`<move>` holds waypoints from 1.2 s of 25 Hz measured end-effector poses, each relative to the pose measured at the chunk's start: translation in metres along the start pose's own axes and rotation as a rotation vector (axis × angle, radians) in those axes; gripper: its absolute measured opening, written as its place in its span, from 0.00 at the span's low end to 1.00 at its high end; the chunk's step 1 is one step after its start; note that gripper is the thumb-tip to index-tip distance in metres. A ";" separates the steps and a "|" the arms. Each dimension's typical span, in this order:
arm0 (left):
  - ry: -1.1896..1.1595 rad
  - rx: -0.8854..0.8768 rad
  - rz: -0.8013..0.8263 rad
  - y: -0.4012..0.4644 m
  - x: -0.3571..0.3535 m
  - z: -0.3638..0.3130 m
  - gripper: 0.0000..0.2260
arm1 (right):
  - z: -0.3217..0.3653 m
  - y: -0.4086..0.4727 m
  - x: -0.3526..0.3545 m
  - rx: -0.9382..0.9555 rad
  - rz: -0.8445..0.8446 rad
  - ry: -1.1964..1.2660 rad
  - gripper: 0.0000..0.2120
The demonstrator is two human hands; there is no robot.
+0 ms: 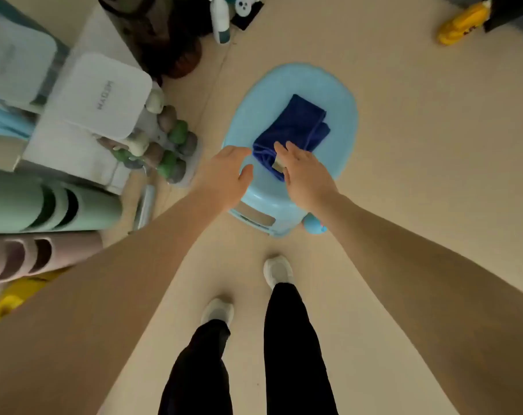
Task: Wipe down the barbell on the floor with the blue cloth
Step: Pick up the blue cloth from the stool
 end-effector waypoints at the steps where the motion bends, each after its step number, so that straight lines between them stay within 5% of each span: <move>1: -0.031 0.037 -0.024 0.010 -0.006 0.007 0.18 | -0.005 0.017 -0.006 0.003 0.027 -0.039 0.27; 6: -0.252 0.135 -0.161 0.049 -0.040 0.024 0.16 | -0.032 0.066 -0.021 0.077 -0.047 -0.275 0.25; 10: -0.325 0.230 -0.179 0.051 -0.050 0.025 0.18 | -0.030 0.077 0.011 0.067 -0.137 -0.018 0.12; 15: -0.540 0.266 -0.175 0.006 -0.024 0.014 0.28 | 0.046 0.043 0.031 0.279 0.243 0.280 0.10; 19: -0.927 0.329 -0.169 -0.072 0.012 0.028 0.22 | 0.128 0.014 0.050 0.347 0.462 0.551 0.16; 23: -1.044 0.382 -0.229 -0.150 0.029 0.072 0.32 | 0.209 -0.002 0.039 0.378 0.610 0.695 0.06; 26: -1.033 0.446 -0.206 -0.198 0.010 0.115 0.17 | 0.258 -0.011 0.007 0.331 0.692 0.817 0.07; 30: -0.923 0.603 -0.308 -0.234 -0.023 0.177 0.04 | 0.293 -0.013 -0.043 0.280 0.934 0.500 0.06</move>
Point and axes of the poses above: each hand's wrist, its own y-axis towards the middle knuckle, its own x-axis out of the back of the hand, z = x × y, the point moved 4 cm from there along y, towards the middle knuckle, and after that the axes turned 14 degrees about z, right-handed, at the moved point
